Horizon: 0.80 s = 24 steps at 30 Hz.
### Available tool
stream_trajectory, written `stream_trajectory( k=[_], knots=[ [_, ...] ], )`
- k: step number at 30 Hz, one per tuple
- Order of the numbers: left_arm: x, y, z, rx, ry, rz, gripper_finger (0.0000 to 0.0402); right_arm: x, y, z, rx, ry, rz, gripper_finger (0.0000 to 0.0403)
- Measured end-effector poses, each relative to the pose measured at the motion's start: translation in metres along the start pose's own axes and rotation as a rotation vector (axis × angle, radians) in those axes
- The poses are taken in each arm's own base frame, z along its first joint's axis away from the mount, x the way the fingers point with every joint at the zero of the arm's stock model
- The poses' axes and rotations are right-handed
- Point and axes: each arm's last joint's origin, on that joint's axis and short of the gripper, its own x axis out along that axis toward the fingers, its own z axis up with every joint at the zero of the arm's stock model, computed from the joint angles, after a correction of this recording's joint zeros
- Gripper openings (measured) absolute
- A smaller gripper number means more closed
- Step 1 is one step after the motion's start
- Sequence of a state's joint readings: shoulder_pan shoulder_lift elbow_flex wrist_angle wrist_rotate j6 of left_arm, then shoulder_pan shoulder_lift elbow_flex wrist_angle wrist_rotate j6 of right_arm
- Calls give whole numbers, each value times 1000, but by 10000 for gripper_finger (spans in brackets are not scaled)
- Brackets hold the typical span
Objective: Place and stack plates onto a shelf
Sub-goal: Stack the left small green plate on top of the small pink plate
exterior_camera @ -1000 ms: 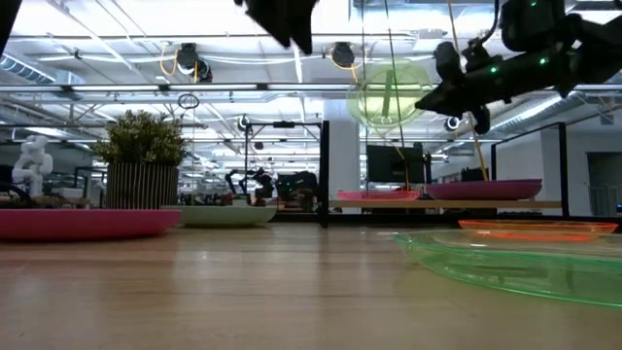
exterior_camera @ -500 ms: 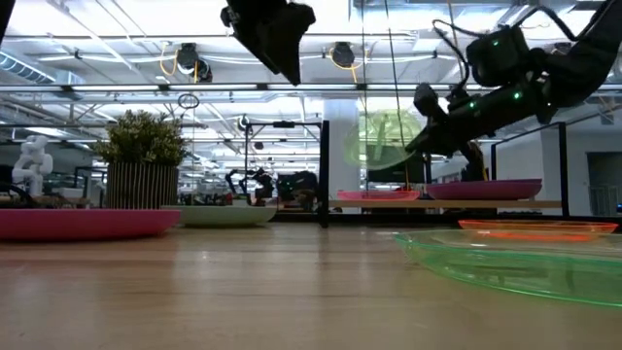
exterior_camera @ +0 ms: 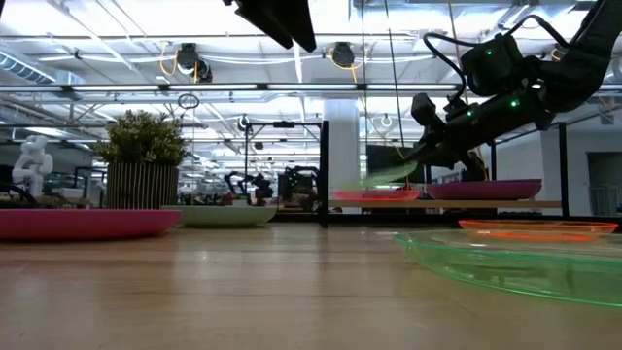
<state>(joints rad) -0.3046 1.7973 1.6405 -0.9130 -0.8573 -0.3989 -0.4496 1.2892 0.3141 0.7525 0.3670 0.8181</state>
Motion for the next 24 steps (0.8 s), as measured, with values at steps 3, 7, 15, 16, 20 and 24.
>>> stream_trajectory(
  k=[3,7,15,16,20,24],
  knots=[
    [-3,-3,-1,0,-5,-9,305,0,-1,1,7,-19,-17,64],
    [-6,-6,-2,-1,-10,-16,305,0,1,2,8,-37,-3,86],
    [-7,-6,-2,1,-10,-19,305,-11,18,12,-191,9,240,109],
    [-8,-7,-3,-1,-10,-19,305,-14,21,12,-229,37,295,109],
    [-7,-10,-7,4,-4,-20,305,-27,28,1,-349,176,400,98],
    [-5,-12,-12,-5,6,-17,305,-36,26,-18,-438,300,331,70]
  ],
)
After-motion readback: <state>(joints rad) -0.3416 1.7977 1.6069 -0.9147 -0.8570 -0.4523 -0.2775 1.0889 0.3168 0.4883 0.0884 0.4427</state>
